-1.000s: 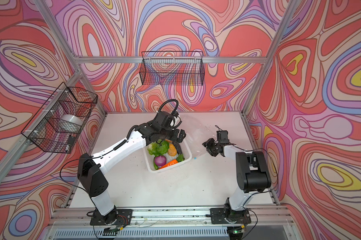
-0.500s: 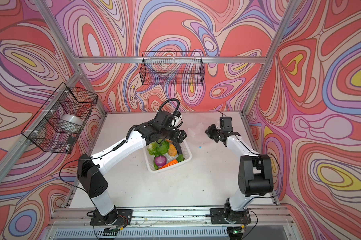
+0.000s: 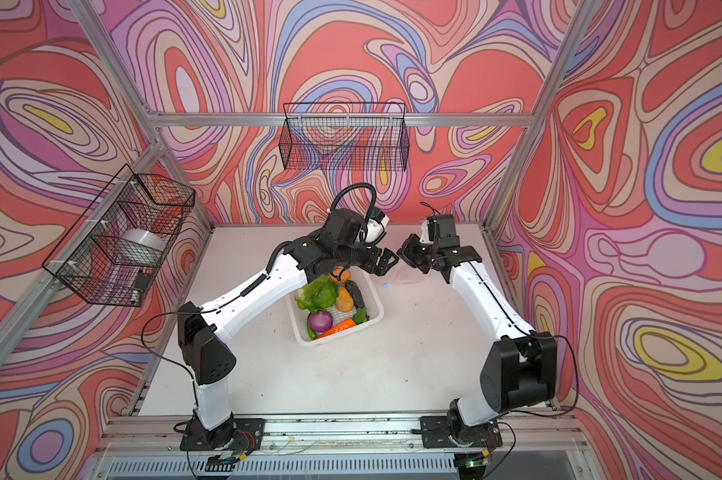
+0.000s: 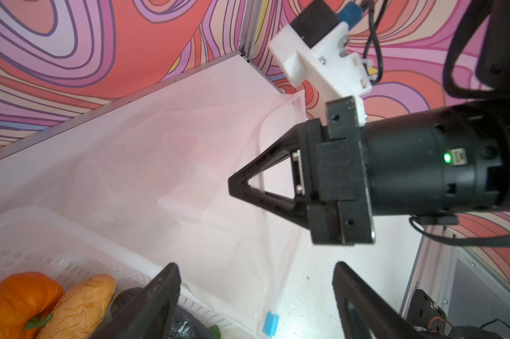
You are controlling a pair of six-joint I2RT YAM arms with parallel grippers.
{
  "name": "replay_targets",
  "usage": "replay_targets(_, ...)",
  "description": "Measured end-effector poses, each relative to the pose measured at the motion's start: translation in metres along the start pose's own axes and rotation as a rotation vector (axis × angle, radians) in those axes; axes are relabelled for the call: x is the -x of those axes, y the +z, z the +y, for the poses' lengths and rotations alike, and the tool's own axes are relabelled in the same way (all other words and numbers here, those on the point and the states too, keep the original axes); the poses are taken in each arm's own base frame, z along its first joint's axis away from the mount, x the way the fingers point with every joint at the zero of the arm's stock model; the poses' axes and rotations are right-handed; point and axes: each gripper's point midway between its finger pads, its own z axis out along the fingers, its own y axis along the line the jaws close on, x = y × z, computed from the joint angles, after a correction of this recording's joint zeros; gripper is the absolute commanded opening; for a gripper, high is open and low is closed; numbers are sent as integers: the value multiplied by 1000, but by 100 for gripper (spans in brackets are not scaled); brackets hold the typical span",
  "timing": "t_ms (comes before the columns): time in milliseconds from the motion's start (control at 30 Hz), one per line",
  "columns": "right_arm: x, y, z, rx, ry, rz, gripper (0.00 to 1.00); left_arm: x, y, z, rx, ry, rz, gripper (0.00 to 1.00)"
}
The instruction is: Place the food in the zip-top bag and seal the zipper
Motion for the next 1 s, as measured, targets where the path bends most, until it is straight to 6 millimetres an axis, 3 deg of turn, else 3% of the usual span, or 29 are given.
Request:
replay_targets(133, -7, 5, 15, 14, -8, 23, 0, -13, 9, 1, 35, 36, 20, 72)
replay_targets(300, -11, 10, 15, 5, 14, 41, 0, -31, 23, 9, 84, 70, 57, 56)
replay_targets(533, -14, 10, 11, -9, 37, 50, 0, -33, 37, 23, 149, 86, 48, 39)
replay_targets(700, -13, 9, 12, -9, 47, 48, 0, -38, 49, 26, 152, 71, 49, 33)
replay_targets(900, -11, 2, 17, 7, 57, 33, 0, -43, 56, 27, 151, 41, 58, 0)
replay_targets(1000, -11, 1, 19, 12, 60, 29, 18, -42, 56, 25, 150, 32, 55, 0)
